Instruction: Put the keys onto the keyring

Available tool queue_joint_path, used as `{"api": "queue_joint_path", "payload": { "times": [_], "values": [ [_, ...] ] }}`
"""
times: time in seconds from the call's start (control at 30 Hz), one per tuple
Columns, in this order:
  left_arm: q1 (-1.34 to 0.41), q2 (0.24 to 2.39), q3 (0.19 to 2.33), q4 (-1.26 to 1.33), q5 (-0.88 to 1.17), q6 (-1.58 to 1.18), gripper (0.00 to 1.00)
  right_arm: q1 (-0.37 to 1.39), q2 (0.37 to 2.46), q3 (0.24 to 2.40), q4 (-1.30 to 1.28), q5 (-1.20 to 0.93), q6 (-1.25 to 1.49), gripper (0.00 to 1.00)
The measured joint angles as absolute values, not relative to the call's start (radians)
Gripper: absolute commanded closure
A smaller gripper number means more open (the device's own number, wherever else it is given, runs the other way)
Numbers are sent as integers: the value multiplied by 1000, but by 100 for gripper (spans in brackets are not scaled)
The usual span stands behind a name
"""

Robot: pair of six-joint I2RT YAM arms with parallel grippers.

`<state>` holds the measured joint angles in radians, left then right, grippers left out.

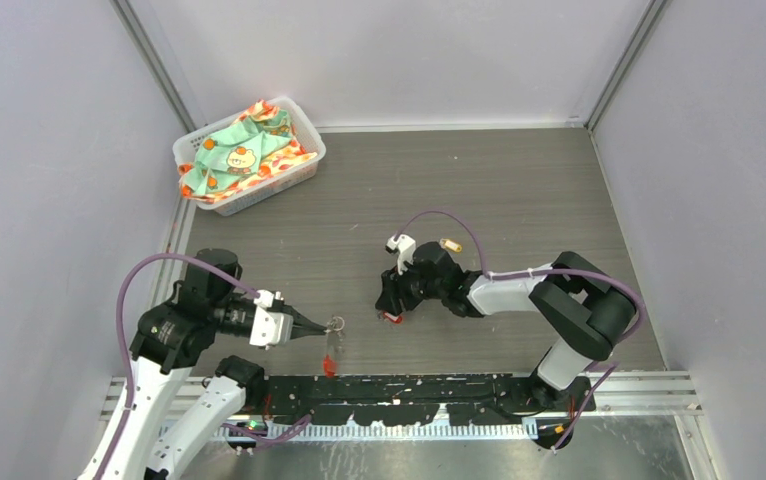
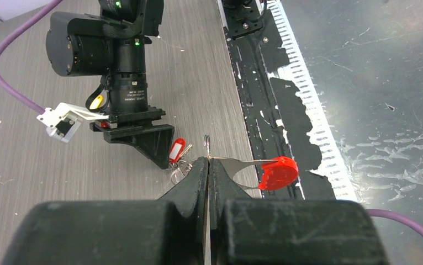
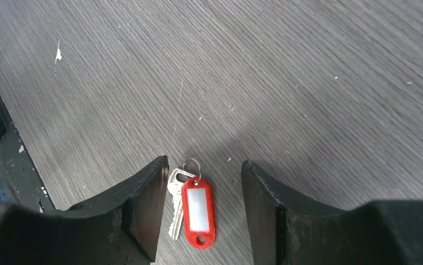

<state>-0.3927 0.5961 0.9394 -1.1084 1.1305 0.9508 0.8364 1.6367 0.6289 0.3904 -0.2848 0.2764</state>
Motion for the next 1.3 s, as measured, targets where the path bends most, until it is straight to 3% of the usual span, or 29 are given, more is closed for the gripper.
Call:
{"api": "queue_joint_path", "payload": {
  "times": [0.5, 0.53, 0.9, 1.0, 1.3],
  "values": [
    [-393, 604, 944, -1107, 1117, 962, 100, 875, 1636, 605, 411, -302, 276, 59],
    [-393, 604, 944, -1107, 1117, 965, 100, 876, 1636, 605, 410, -300, 276, 65],
    [-393, 604, 947, -1108, 1106, 977, 100, 940, 1631, 619, 360, -204, 234, 88],
    [-393, 605, 947, -1112, 1100, 982, 100, 942, 1626, 619, 349, -184, 231, 99],
    [-393, 616, 947, -1115, 1095, 998, 100, 942, 1522, 610, 286, -150, 229, 99]
  ]
}}
